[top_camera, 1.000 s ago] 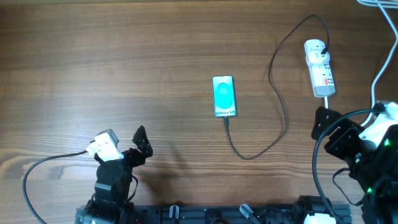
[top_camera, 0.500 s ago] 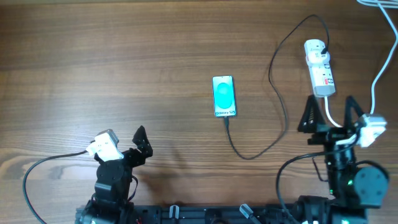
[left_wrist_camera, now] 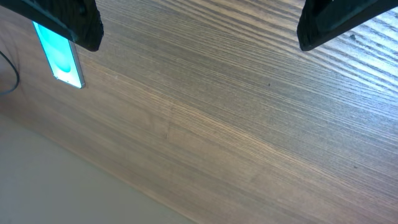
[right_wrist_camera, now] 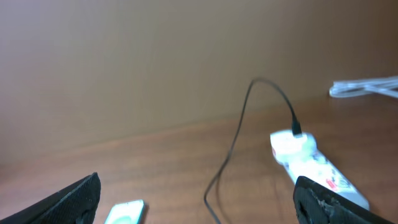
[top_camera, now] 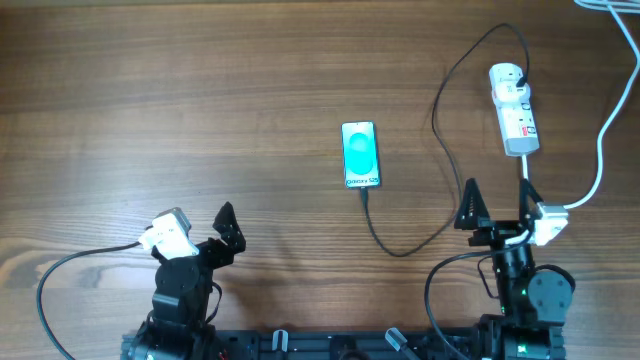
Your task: Plug charger to phone and switch on socket
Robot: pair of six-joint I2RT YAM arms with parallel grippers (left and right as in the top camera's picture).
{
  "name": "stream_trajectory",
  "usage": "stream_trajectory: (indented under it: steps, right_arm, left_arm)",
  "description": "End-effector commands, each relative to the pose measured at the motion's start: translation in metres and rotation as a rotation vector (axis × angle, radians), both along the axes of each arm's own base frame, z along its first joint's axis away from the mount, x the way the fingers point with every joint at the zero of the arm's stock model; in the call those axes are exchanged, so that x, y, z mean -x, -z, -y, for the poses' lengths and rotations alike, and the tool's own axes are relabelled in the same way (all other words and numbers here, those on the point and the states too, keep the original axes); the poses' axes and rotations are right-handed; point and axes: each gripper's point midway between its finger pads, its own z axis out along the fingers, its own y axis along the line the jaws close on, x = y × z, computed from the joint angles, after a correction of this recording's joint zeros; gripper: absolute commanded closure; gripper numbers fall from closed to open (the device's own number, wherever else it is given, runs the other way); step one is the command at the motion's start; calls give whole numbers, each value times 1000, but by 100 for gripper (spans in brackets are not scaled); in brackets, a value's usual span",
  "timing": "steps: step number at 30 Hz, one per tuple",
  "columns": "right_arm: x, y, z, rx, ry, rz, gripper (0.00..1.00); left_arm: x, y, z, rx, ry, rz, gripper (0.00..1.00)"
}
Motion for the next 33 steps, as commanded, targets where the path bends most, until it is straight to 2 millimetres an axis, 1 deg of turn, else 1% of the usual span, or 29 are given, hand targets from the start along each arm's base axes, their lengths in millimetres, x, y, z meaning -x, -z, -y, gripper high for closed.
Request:
stream_trajectory:
  steps: [1,21,23,25,26,27,28,31,33]
  right_arm:
    - [1,5,1,-1,8,-18,0]
    - [1,5,1,-1,7,-19,0]
    - [1,5,1,-1,7,-19,0]
    - [1,5,1,-1,7,-19,0]
    - [1,5,1,-1,7,-19,0]
    - [1,5,1,-2,7,-19,0]
    - [1,5,1,-1,7,-19,0]
    - [1,5,1,-2,7,-19,0]
    - [1,5,1,-1,7,-19,0]
  left_arm:
    - [0,1,-2,-7,-8,-4,0]
    - [0,0,-2,-5,-9,3,0]
    - [1,-2,-6,-6,-26,9,0]
    - [-3,-12,-13,8,-57,62,0]
    - [-5,-20,-12,-10,-28,103,0]
    - [-8,-30,-11,-54,0,156,0]
    - [-11,-36,-13,-97,8,186,0]
    - [-13,-38,-20,-147,-9,209,0]
    - [-14,-39,-20,-194,9,212,0]
